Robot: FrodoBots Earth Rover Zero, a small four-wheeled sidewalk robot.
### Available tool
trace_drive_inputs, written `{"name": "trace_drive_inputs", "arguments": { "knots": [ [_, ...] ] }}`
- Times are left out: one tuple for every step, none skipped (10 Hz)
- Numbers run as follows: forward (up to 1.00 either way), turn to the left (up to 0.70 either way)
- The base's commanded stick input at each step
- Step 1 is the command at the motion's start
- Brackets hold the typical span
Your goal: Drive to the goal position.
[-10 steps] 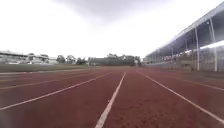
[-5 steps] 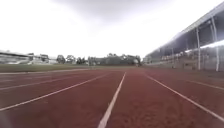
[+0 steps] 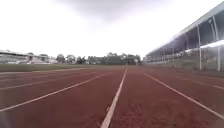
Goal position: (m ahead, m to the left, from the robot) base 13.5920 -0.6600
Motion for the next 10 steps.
{"name": "trace_drive_inputs", "arguments": {
  "knots": [
    [0.45,0.0],
    [0.45,-0.13],
    [0.45,-0.27],
    [0.45,-0.27],
    [0.45,-0.27],
    [0.45,-0.27],
    [0.45,-0.27],
    [0.45,-0.27],
    [0.45,-0.27],
    [0.45,-0.27]
  ]
}}
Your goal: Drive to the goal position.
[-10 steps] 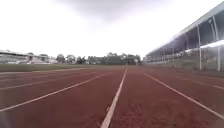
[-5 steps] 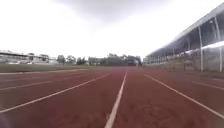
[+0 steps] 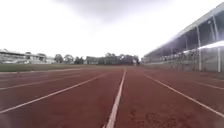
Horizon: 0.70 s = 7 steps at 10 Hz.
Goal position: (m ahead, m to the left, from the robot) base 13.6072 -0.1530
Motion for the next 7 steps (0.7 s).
{"name": "trace_drive_inputs", "arguments": {
  "knots": [
    [0.45,-0.27],
    [0.45,-0.27],
    [0.45,-0.27],
    [0.45,-0.19],
    [0.45,-0.02],
    [0.45,0.0],
    [0.45,0.0]
  ]
}}
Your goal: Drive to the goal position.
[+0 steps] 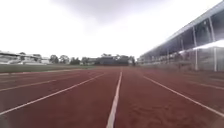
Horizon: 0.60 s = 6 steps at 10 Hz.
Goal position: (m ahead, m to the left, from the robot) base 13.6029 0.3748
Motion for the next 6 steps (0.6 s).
{"name": "trace_drive_inputs", "arguments": {
  "knots": [
    [0.45,0.0],
    [0.45,0.0],
    [0.45,0.0],
    [0.45,0.0],
    [0.45,0.0],
    [0.45,0.0]
  ]
}}
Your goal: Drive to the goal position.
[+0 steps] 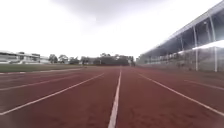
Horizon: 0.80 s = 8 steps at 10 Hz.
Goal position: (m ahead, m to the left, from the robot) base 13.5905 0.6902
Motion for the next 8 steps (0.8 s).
{"name": "trace_drive_inputs", "arguments": {
  "knots": [
    [0.45,0.0],
    [0.45,0.0],
    [0.45,0.0],
    [0.45,0.0],
    [0.45,0.0],
    [0.45,0.0],
    [0.45,0.0],
    [0.45,0.0]
  ]
}}
